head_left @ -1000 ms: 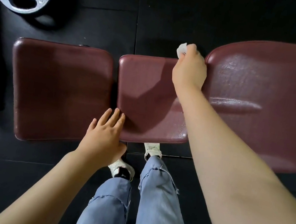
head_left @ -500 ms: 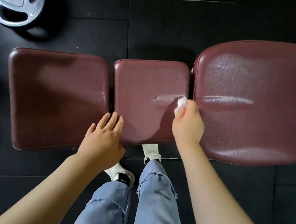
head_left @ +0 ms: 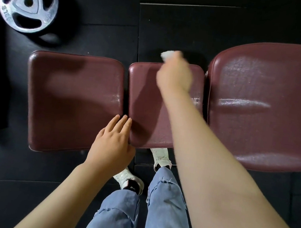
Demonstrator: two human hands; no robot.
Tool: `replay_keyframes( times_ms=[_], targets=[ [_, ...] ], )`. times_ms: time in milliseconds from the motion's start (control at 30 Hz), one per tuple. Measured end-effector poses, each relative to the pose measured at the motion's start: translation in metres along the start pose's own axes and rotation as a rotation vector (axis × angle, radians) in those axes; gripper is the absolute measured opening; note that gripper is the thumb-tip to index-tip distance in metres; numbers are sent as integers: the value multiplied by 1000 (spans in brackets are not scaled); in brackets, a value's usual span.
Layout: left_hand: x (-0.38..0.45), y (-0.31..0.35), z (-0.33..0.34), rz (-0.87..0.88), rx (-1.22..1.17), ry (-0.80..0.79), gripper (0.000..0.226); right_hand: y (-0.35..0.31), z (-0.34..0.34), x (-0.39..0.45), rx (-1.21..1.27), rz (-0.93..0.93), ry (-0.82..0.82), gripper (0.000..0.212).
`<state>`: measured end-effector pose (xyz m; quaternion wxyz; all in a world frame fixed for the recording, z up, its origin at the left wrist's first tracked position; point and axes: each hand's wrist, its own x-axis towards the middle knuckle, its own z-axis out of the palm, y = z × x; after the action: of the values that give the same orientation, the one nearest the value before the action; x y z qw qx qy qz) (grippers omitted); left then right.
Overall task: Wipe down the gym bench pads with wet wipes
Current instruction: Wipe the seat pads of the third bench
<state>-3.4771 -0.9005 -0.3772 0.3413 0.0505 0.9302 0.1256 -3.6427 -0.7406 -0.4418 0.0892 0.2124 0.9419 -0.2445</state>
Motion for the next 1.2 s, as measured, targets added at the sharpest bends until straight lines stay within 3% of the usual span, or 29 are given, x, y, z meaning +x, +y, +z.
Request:
replay_keyframes(
  times_ms=[100, 167, 333, 467, 533, 633, 700, 867, 933, 1000, 1033, 1133, 1200],
  targets=[
    [-5, -10, -1, 51, 54, 47, 71, -45, 24, -43, -72, -532, -255, 30],
    [-7, -15, -2, 60, 70, 56, 72, -31, 17, -41, -101, -604, -227, 27],
    [-8, -26, -4, 63, 45, 67, 76, 82, -28, 6, -256, -75, 39, 27],
    [-4, -38, -6, 132, 26, 20, 77, 84, -22, 1, -141, 205, 116, 27],
    [-4, -41, -6, 153, 46, 2, 78, 46, -2, -22, -61, 43, 81, 32],
    [-3, -42, -6, 160, 75, -7, 80, -3, 24, -78, -59, -561, -198, 31],
    [-3, -41, -7, 165, 99, -16, 80, 6, 20, -77, -73, -750, -185, 26],
    [-1, -38, -6, 146, 103, -31, 83, 99, -18, -41, -184, -116, 79, 25],
    [-1, -34, -4, 131, 120, -40, 85, 99, -18, -46, -112, 145, 139, 25],
    [-1, -32, -3, 112, 113, -45, 86, 64, -2, -57, -36, 209, 124, 24],
    [-1, -32, -3, 110, 101, -44, 86, 40, 8, -66, -15, 117, 68, 25],
    [1, -36, -4, 130, 45, -27, 82, -7, 29, -106, -76, -428, -161, 30],
    [1, -40, -6, 144, -7, -20, 79, 11, 19, -96, -137, -541, -112, 26]
  ],
)
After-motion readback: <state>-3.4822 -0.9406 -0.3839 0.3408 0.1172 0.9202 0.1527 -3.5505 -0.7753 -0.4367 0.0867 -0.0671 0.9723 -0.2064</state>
